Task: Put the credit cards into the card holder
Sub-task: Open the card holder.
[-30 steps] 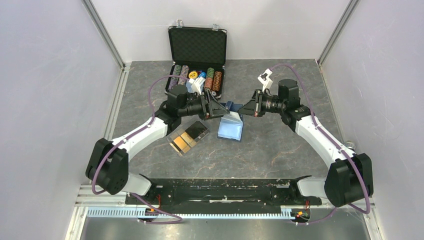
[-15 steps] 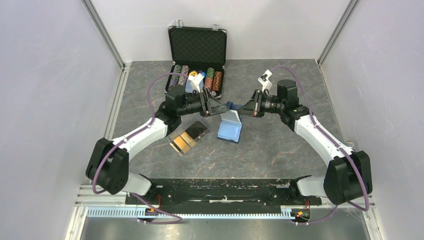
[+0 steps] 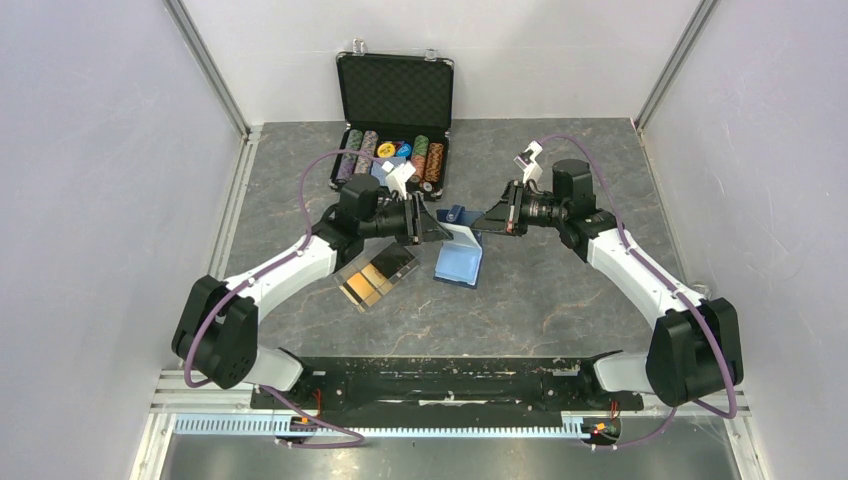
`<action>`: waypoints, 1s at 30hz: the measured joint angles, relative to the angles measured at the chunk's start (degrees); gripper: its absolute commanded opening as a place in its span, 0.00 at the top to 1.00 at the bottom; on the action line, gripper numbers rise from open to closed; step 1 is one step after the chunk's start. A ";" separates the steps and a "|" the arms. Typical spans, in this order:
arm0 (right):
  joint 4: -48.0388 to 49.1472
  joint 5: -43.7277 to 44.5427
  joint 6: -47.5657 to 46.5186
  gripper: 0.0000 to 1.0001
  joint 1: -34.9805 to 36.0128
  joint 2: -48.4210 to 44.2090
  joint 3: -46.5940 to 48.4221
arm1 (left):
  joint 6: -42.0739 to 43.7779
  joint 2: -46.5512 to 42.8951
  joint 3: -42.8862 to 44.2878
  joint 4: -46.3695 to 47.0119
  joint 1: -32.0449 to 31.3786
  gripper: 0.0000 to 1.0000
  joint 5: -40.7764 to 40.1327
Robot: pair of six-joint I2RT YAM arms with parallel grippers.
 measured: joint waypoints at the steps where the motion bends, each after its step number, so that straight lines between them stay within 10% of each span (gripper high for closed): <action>1: 0.00 -0.13 0.09 1.00 0.00 0.02 0.00 | 1.22 0.00 0.20 -1.57 -0.24 0.55 -0.94; 10: -0.02 -1.14 0.83 1.00 0.00 0.39 0.09 | 10.05 0.00 3.34 -12.57 -1.60 0.23 -10.58; 30: 5.68 -6.19 6.08 1.00 0.00 0.50 1.20 | 6.36 0.83 -0.94 3.58 4.61 0.25 4.24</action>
